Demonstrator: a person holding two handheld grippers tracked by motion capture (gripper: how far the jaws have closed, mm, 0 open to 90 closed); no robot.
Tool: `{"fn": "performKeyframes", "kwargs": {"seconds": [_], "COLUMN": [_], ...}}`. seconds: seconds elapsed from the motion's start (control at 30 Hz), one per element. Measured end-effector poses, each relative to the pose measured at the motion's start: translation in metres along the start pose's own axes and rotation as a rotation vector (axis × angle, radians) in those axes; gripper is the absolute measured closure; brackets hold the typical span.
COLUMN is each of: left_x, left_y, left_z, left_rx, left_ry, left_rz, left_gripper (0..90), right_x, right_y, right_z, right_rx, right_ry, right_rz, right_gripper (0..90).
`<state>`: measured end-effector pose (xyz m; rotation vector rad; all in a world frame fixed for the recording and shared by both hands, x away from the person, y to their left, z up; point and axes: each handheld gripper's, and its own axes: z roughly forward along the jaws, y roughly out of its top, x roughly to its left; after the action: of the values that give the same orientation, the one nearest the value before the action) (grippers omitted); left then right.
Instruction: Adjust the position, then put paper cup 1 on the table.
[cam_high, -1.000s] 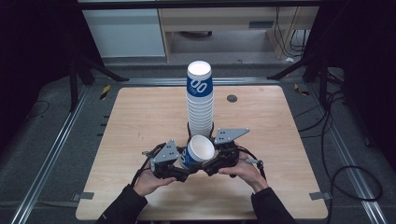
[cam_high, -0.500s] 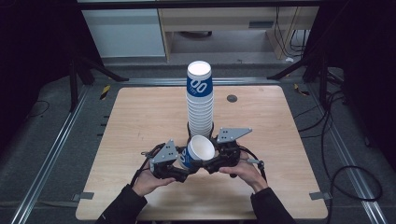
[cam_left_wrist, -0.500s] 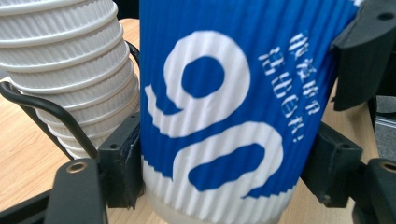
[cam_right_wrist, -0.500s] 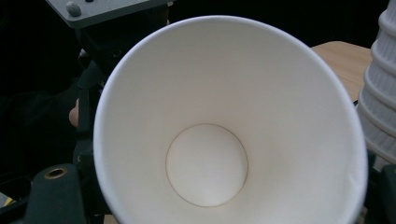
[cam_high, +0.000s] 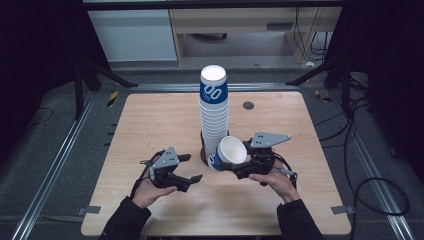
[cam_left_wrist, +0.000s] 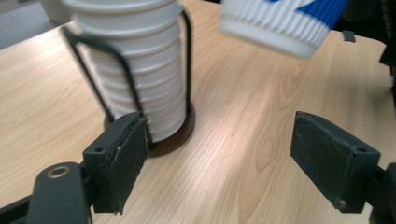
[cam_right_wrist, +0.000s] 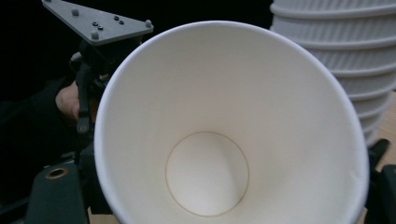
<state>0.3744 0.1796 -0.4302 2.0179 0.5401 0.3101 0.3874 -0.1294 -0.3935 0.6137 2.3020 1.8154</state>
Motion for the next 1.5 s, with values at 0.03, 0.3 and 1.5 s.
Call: {"fn": "performKeyframes", "kwargs": {"seconds": [0.03, 0.3, 1.5], "left_x": [0.003, 0.022, 0.065], "left_y": [-0.001, -0.008, -0.032], "left_z": [-0.002, -0.018, -0.042], "left_rx": [0.002, -0.006, 0.027], "left_ry": [0.005, 0.078, 0.259], "left_rz": [-0.01, -0.093, -0.264], "left_gripper": [18.1, 16.9, 15.7], "right_x": [-0.001, -0.012, -0.081], "right_y": [0.0, -0.004, -0.027], "right_z": [-0.003, -0.026, -0.084], "right_rx": [0.001, 0.003, 0.152], "right_ry": [-0.017, -0.133, -0.765], "right_rz": [-0.001, 0.0, 0.154], "right_gripper": [19.6, 19.6, 19.3]}}
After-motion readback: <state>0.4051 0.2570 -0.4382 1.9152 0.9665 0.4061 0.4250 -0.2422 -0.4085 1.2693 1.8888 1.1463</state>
